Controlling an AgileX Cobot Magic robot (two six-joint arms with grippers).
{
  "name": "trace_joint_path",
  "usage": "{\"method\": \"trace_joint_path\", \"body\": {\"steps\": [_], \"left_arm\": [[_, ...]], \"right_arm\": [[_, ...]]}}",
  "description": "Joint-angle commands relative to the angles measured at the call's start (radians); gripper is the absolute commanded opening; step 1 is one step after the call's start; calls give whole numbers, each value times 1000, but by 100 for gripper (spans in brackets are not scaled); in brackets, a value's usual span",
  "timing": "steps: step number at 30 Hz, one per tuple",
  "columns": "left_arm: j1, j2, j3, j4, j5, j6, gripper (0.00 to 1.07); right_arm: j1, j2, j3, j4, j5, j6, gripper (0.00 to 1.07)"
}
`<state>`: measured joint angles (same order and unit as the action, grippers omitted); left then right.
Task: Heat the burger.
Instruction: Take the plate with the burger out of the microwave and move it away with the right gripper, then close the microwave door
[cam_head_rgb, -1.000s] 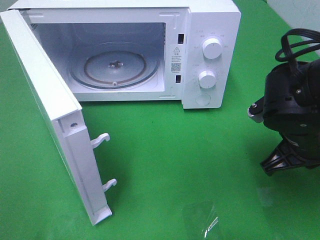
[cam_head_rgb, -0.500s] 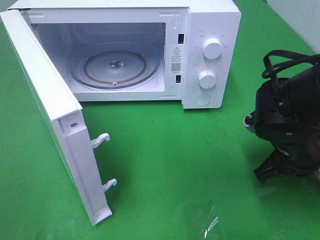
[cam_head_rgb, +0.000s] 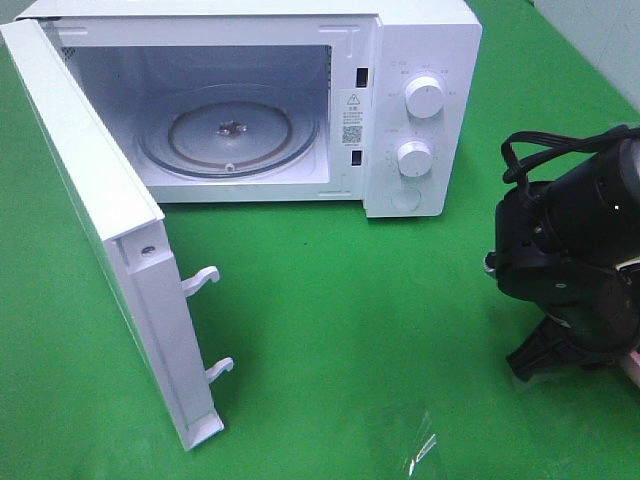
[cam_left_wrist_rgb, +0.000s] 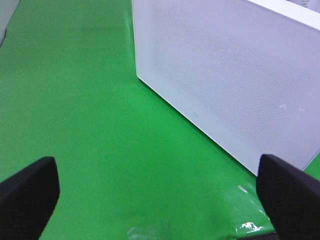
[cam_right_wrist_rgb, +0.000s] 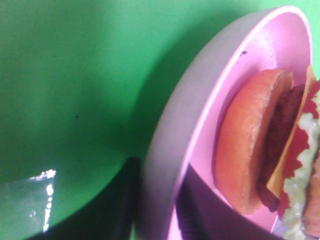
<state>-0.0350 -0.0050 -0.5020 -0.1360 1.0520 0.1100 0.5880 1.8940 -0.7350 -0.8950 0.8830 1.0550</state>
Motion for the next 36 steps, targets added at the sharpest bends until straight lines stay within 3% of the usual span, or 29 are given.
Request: {"method": "trace_joint_path", "body": {"steps": [1, 3, 5, 12, 14, 20, 25, 29, 36], "left_arm": [[3, -15, 3, 3, -13, 2, 100], [3, -15, 3, 3, -13, 2, 100], [3, -15, 3, 3, -13, 2, 100], [3, -15, 3, 3, -13, 2, 100], [3, -15, 3, 3, -13, 2, 100], [3, -15, 3, 3, -13, 2, 100], [3, -15, 3, 3, -13, 2, 100], [3, -15, 3, 3, -13, 2, 100], [3, -15, 3, 3, -13, 2, 100]], "right_arm": [[-4, -19, 4, -2, 29, 5, 41], [-3, -81, 4, 12, 22, -3, 54], [-3, -131, 4, 39, -4, -43, 58], [-3, -263, 4, 125, -66, -157, 60], [-2, -385, 4, 211, -106, -283, 64], [-2, -552, 4, 386, -126, -501, 75], [-2, -640, 4, 482, -117, -583, 78], [-2, -843, 4, 679, -74, -759, 77], [-2, -1032, 4, 731, 46, -811, 76]]}}
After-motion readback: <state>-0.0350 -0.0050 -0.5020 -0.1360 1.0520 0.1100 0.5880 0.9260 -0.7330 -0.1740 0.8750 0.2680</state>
